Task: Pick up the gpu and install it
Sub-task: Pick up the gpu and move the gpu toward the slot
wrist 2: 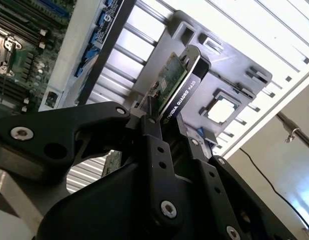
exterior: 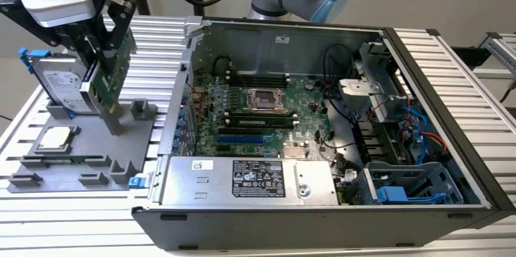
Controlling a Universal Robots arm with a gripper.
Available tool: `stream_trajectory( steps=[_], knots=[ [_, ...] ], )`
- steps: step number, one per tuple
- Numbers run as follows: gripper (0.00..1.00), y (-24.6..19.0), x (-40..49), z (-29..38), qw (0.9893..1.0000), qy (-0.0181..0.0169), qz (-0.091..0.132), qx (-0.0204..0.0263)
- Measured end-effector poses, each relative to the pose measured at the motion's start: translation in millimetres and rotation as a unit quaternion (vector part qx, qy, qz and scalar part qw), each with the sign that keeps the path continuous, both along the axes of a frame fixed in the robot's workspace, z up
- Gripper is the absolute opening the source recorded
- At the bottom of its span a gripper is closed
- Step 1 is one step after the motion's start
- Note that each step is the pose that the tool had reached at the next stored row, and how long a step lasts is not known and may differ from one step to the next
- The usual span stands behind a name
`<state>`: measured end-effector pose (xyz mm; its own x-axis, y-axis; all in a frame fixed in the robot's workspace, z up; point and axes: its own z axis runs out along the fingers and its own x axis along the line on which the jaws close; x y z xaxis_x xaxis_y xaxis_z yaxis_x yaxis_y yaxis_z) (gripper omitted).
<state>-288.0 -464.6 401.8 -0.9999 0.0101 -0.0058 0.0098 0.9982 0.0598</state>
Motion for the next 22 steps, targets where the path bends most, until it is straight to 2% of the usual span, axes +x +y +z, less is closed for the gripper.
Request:
stream_trajectory(
  steps=[9,17,20,22],
  knots=[
    [0.00,0.0,0.5,0.0,1.0000,0.0000,0.000,0.0000],
    [0.00,0.0,9.4,0.3,1.0000,0.0001,0.000,0.0000],
    [0.00,0.0,10.8,3.2,1.0000,0.0002,0.000,0.0000],
    [0.00,0.0,11.2,8.0,1.0000,0.0002,0.000,0.0000]
  ],
)
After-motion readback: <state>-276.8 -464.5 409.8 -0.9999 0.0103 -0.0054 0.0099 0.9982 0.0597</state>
